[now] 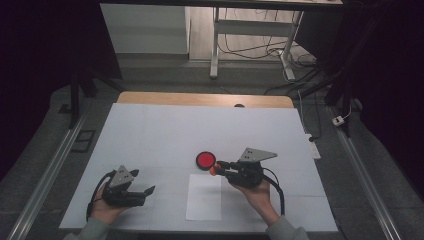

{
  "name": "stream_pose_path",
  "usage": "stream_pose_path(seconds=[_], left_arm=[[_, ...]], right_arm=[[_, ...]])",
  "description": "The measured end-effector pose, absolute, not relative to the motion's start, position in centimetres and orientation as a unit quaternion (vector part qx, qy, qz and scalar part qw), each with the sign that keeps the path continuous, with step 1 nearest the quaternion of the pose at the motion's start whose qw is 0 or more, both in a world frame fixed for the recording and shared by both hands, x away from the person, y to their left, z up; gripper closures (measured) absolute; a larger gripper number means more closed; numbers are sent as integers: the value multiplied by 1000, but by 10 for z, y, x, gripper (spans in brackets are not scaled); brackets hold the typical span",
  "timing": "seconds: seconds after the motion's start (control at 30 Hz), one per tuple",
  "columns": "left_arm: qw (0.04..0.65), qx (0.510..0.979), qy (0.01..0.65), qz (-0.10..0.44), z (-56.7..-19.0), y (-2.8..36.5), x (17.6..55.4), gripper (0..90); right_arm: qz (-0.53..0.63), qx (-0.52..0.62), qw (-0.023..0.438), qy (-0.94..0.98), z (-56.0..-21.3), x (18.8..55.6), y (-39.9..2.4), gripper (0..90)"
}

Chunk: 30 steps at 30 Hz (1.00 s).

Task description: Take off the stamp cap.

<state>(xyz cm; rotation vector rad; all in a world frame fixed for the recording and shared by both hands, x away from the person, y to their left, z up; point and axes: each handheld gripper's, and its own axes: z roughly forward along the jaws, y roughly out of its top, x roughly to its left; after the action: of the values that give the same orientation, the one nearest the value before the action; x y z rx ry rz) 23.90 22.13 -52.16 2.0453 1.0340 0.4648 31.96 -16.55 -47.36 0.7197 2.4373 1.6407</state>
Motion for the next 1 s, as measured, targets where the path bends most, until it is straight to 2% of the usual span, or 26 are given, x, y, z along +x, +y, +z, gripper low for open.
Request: stream_pose_path(seconds=[1.0], left_arm=[[416,812,370,173,-503,186,253,191]], right_arm=[[548,235,61,800,-470,319,-167,716]])
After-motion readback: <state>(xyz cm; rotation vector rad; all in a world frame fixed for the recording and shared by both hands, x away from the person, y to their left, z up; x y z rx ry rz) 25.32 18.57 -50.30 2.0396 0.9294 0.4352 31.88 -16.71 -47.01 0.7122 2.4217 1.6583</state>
